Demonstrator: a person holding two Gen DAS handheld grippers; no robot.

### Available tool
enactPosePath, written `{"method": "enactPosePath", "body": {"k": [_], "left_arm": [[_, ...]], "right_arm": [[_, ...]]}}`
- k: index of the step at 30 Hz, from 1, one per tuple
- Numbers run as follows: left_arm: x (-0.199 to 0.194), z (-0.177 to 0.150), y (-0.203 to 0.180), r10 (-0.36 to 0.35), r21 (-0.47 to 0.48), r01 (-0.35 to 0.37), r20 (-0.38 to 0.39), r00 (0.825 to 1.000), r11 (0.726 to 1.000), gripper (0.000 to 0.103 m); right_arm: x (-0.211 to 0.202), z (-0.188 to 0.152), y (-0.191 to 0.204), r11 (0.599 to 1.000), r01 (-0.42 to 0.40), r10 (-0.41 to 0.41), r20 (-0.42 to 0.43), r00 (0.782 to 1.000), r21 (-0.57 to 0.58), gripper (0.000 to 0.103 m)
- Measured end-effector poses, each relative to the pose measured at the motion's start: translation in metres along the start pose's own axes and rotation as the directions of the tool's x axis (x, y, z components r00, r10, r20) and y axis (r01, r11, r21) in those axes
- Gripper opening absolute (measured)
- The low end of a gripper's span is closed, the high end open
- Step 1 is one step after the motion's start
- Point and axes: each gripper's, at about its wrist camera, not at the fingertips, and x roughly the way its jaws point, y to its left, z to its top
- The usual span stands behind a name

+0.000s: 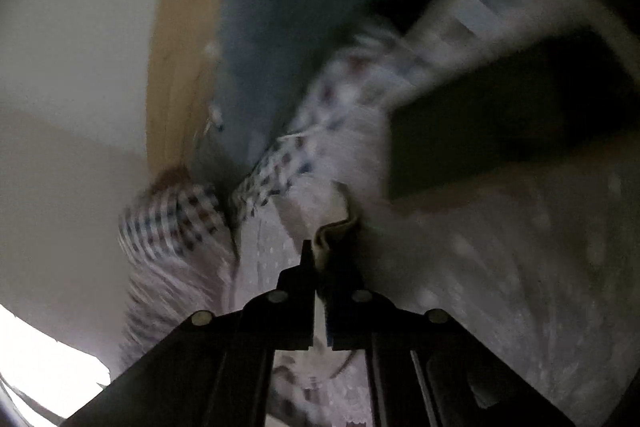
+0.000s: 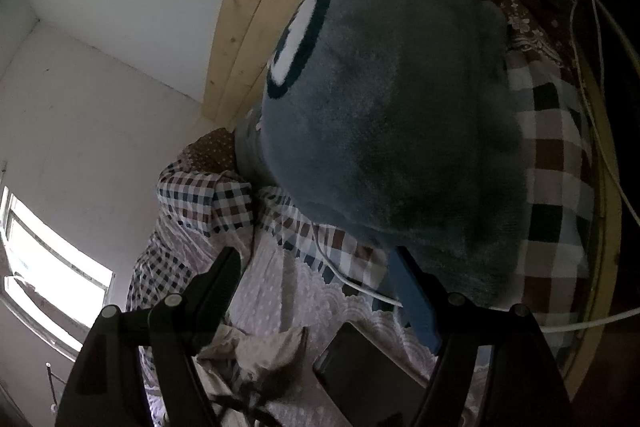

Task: Fold clothes

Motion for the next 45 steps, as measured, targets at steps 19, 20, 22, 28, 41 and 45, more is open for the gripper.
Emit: {"method": "enactPosePath", "body": {"k": [19,20,22,28,41,45], "left_arm": [[-0.151,-0.311,0.386,0.372,-0.949,0.214,0.117,0.921,-0.233,0.001],[-0.157,-0.338,0.386,0.379,-0.941,0.195,0.079,0.922,-0.278,0.001],[-0.164,-0.383,0.377,0.374,-0.928,0.151,0.014,0.928,-0.341,0.001],[-0.167,-0.484,0.34,0.316,-0.879,0.094,-0.068,0.946,-0.468,0.001],[-0.166,-0.553,0.319,0.262,-0.869,0.146,0.019,0.965,-0.473,0.001],[-0.169,-0.573,0.314,0.256,-0.86,0.152,0.025,0.966,-0.487,0.001]], "right_arm": [[0.051,-0.068,0.089,0.913,-0.186,0.084,-0.279,0.957,-0.364,0.08],[0.057,-0.077,0.096,0.896,-0.196,0.072,-0.305,0.95,-0.398,0.08],[0.067,-0.1,0.113,0.848,-0.221,0.045,-0.351,0.935,-0.481,0.08],[0.097,-0.166,0.158,0.667,-0.309,-0.033,-0.441,0.897,-0.678,0.08],[0.219,-0.293,0.274,0.195,-0.49,-0.17,-0.521,0.836,-0.85,0.05],[0.259,-0.326,0.278,0.126,-0.491,-0.252,-0.506,0.825,-0.862,0.036]]}}
